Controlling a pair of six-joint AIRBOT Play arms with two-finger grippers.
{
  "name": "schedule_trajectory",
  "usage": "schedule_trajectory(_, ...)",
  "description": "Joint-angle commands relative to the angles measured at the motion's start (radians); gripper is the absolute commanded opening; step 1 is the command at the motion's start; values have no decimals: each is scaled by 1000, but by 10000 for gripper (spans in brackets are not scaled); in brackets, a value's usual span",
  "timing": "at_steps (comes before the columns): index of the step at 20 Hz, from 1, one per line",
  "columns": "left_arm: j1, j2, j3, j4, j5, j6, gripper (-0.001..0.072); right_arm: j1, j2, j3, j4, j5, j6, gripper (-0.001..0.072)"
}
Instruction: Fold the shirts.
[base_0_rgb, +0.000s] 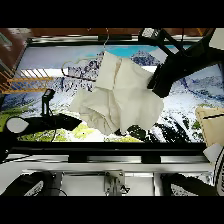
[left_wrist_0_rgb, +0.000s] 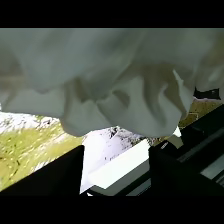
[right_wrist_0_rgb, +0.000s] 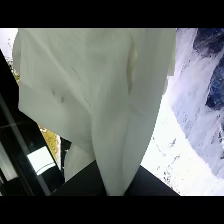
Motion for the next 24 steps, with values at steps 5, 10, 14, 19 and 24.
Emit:
schedule_trajectory(5, -425, -139, -37, -66, 615, 37, 571, 1, 3, 0, 7, 12, 51, 73)
schedule_trajectory(10, -467, -208, -33, -65, 766, -74, 562, 0, 3, 0, 6, 20, 64, 73)
schedule_trajectory(14, -467, -258, -32, -65, 830, -75, 237, 1, 3, 0, 6, 20, 68, 73)
schedule_trajectory(19, -408, -261, -28, -65, 860, -74, 48, 0, 3, 0, -2, 39, 71, 73)
schedule_trajectory(24, -351, -257, -29, -11, 665, -70, 505, 0, 3, 0, -31, 38, 70, 73)
